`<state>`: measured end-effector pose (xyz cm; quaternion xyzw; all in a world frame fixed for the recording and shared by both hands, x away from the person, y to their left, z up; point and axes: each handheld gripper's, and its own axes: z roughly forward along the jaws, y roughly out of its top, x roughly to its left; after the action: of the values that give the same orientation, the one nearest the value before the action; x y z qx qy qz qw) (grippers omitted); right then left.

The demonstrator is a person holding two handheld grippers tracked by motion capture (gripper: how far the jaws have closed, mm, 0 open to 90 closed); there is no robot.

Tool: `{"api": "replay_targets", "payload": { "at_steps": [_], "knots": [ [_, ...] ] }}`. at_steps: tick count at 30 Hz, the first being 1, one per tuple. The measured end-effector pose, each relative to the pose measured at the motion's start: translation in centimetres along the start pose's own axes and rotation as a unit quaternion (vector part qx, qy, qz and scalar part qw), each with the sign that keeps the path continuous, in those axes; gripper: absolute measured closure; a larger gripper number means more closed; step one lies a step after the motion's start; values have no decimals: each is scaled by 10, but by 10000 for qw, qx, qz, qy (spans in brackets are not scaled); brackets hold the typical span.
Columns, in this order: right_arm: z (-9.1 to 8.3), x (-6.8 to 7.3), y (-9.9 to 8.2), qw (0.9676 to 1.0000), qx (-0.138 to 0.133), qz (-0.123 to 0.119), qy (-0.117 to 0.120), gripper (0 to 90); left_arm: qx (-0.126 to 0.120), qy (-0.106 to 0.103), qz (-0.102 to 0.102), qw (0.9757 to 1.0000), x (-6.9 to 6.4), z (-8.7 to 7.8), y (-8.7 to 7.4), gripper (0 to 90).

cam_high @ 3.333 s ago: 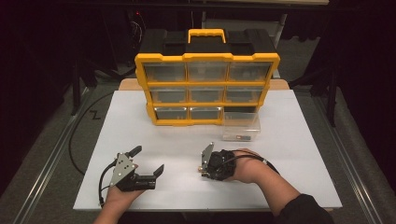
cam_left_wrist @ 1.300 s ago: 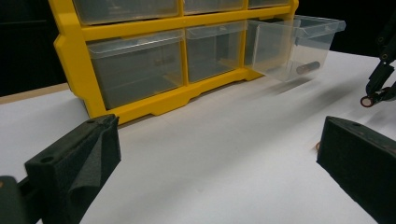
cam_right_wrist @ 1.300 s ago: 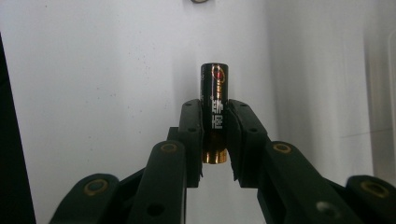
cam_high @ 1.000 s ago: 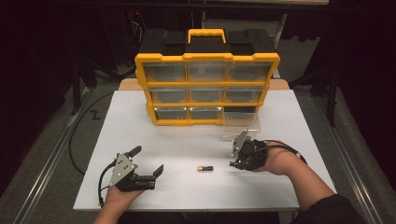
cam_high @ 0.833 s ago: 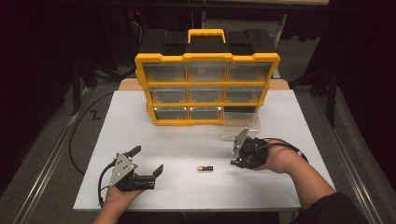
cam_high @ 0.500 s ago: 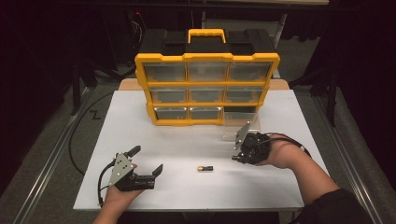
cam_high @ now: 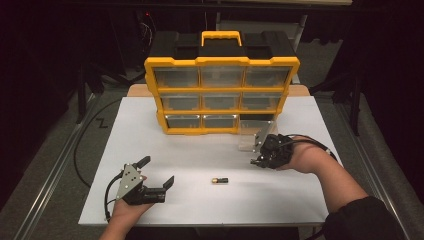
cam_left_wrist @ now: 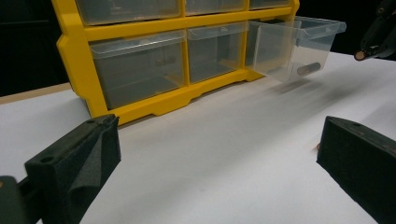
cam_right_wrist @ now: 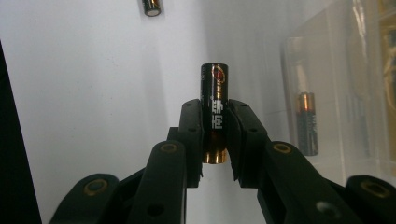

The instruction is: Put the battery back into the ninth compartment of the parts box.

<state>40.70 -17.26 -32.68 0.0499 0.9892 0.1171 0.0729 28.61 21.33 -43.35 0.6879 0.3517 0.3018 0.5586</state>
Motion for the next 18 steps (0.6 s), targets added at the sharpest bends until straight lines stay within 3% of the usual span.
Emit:
{"api": "replay_targets", "payload": {
  "at_steps": [18],
  "knots": [
    [-22, -16, 13, 9998, 58, -43, -158, 786, -41, 14, -40, 10000, 0, 0, 0, 1]
  ]
}}
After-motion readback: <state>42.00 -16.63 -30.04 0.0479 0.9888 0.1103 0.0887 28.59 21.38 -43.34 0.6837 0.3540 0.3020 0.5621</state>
